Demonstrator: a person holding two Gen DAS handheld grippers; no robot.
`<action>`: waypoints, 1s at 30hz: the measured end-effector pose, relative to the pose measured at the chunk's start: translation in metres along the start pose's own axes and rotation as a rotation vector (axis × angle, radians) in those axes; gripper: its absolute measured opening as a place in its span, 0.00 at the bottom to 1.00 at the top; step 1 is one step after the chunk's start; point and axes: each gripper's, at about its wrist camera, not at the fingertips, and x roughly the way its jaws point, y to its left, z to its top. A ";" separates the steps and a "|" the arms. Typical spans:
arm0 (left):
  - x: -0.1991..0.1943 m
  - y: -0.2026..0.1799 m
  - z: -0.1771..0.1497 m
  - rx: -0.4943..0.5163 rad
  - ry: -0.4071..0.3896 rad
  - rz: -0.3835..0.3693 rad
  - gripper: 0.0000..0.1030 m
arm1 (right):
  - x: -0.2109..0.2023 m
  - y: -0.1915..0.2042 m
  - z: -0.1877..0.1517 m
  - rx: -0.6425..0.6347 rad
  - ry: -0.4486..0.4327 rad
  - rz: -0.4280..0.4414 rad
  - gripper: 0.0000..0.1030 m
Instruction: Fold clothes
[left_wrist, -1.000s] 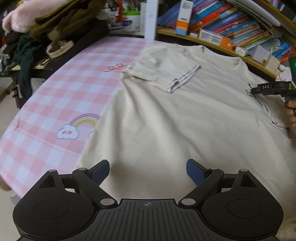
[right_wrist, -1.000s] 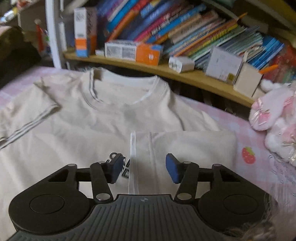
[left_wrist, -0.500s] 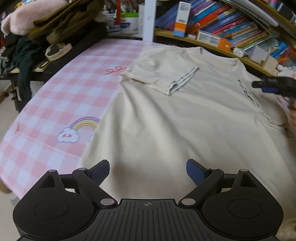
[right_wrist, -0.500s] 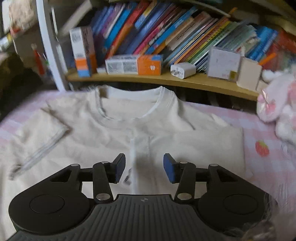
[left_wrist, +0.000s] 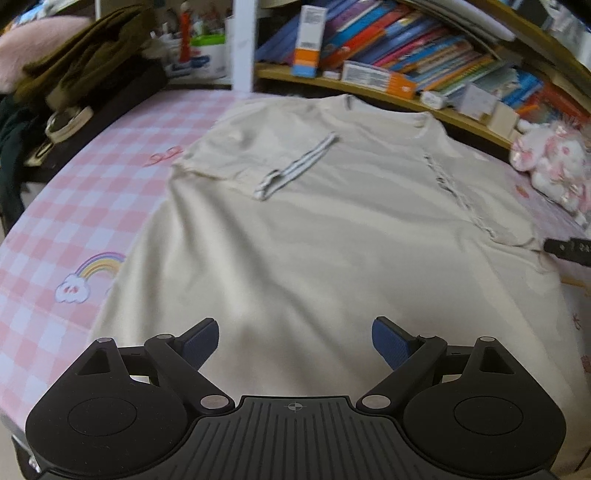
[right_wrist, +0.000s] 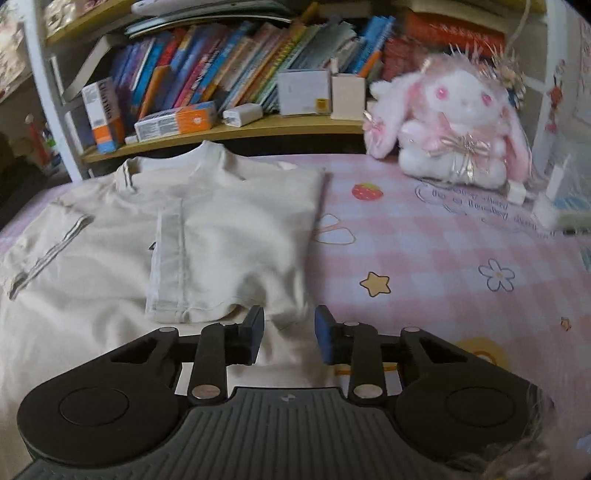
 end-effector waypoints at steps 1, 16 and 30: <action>-0.001 -0.003 0.000 0.002 -0.002 0.000 0.89 | 0.001 -0.002 0.001 0.010 -0.001 0.007 0.28; -0.014 -0.022 -0.019 -0.057 0.005 0.063 0.89 | 0.013 -0.026 -0.008 -0.008 0.074 0.037 0.23; -0.021 -0.024 -0.018 -0.035 -0.046 0.010 0.89 | -0.065 -0.005 -0.041 0.049 -0.027 0.047 0.82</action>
